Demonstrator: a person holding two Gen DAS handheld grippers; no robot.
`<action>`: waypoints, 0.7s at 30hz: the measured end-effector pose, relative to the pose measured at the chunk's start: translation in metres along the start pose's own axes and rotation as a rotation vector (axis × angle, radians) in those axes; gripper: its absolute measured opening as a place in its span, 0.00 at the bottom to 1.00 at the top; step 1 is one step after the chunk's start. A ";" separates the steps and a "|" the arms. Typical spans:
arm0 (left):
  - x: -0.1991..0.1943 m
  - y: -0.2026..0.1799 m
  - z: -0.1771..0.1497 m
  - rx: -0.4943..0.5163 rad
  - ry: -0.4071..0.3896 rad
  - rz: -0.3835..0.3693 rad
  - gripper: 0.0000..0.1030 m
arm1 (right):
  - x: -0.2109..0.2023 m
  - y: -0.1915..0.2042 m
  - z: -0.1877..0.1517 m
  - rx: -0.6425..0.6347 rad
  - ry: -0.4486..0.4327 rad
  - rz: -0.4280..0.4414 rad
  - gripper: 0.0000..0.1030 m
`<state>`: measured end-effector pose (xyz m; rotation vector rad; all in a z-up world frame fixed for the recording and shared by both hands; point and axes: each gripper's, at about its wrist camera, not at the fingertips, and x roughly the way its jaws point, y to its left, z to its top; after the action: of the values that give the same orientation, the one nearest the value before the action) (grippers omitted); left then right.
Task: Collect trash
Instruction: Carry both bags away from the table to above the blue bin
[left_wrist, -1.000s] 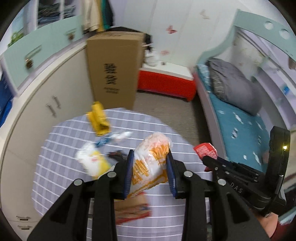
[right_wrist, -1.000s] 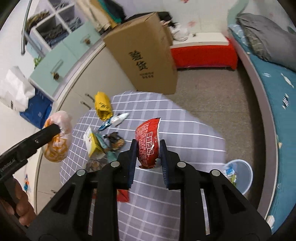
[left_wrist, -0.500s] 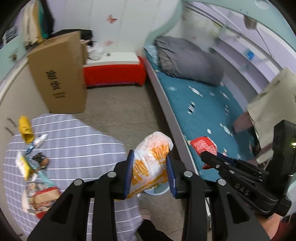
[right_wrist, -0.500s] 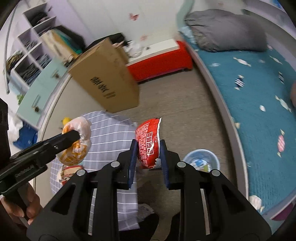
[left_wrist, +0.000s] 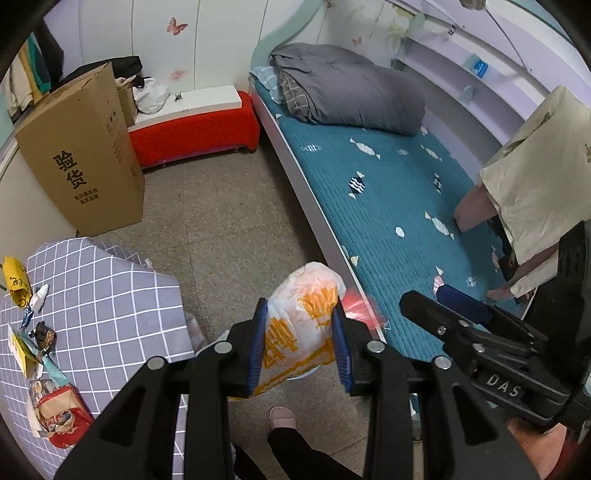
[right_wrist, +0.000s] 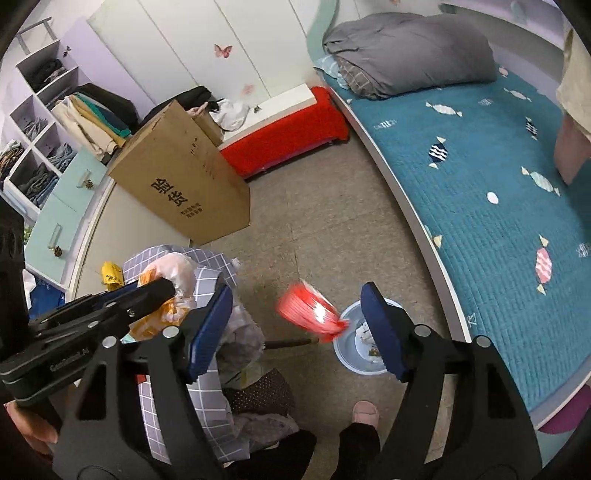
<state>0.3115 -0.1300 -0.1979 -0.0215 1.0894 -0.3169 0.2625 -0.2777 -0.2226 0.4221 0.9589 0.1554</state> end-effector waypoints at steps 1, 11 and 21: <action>0.002 -0.003 0.000 0.005 0.004 0.000 0.31 | -0.002 -0.002 0.000 0.000 -0.005 -0.003 0.69; 0.017 -0.026 0.007 0.048 0.030 -0.013 0.31 | -0.024 -0.010 0.007 -0.023 -0.075 -0.060 0.69; 0.029 -0.046 0.018 0.084 0.039 -0.054 0.31 | -0.039 -0.021 0.011 -0.013 -0.118 -0.091 0.70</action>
<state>0.3282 -0.1842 -0.2070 0.0300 1.1145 -0.4132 0.2483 -0.3122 -0.1966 0.3711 0.8587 0.0533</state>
